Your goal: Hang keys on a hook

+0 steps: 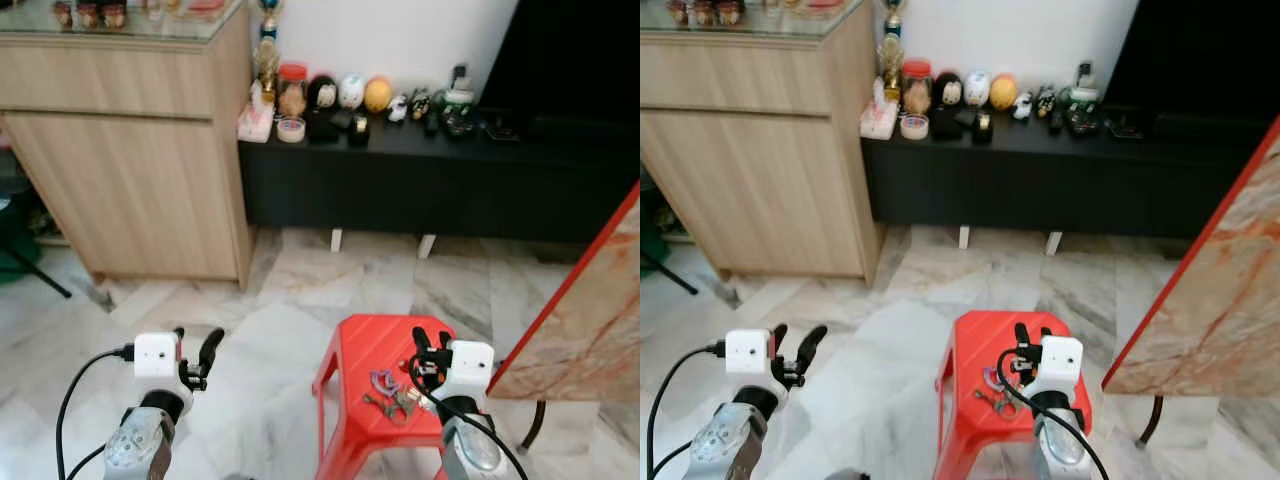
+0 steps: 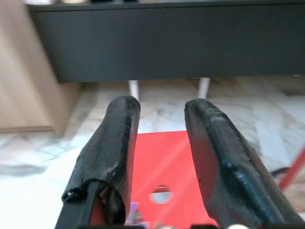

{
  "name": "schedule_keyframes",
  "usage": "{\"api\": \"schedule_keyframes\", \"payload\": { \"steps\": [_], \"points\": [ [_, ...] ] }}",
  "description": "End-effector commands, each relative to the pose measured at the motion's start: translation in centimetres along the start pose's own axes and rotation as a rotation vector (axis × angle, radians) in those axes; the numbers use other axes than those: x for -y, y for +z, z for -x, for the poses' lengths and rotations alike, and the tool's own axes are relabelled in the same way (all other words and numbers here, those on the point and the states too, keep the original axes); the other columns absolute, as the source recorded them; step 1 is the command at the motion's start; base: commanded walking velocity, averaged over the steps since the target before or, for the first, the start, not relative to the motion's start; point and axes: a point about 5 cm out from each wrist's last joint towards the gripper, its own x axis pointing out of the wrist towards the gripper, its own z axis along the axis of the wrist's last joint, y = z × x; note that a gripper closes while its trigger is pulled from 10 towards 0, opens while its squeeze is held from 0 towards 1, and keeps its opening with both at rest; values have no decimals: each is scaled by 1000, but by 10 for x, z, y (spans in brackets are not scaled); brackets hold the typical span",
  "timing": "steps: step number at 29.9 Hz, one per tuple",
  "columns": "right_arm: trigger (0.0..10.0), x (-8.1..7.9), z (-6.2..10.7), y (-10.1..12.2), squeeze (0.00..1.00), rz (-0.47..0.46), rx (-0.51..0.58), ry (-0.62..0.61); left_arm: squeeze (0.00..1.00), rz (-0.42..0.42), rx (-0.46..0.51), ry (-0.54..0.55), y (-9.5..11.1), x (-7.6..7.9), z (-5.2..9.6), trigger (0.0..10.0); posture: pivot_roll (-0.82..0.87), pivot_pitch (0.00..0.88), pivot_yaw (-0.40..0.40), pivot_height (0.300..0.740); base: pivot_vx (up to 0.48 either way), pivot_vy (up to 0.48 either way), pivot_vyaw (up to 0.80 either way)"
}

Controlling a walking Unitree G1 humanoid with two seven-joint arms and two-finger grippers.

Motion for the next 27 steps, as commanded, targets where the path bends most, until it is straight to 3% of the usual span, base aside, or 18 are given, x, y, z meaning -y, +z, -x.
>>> {"api": "schedule_keyframes", "payload": {
  "steps": [1,7,15,17,18,20,27],
  "points": [
    [10000,3,2,-4,0,-8,-18,-15,0,-7,-6,-16,-1,3,0,10000,30,28,-59,650,334,0,0],
    [10000,3,2,-5,0,-8,-24,-9,0,-11,-4,-19,-1,3,0,10000,29,27,-60,650,309,0,0],
    [10000,3,3,-10,0,0,-58,-5,0,-13,-5,-23,-1,4,0,10000,27,31,-57,650,0,0,0],
    [10000,1,4,-24,0,26,-159,33,0,-13,-7,-26,-2,5,-1,10000,26,31,-57,650,0,0,0],
    [10000,1,4,-24,0,26,-159,33,0,-13,-7,-26,-2,5,-1,10000,26,31,-57,650,0,0,0],
    [10000,2,4,-37,0,91,-269,58,0,-13,-7,-30,-2,6,-1,10000,29,32,-55,650,0,0,0],
    [10000,7,7,-60,0,161,-475,71,0,-13,-6,-34,-1,7,-2,10000,32,37,-55,650,0,0,0]
  ]
}}
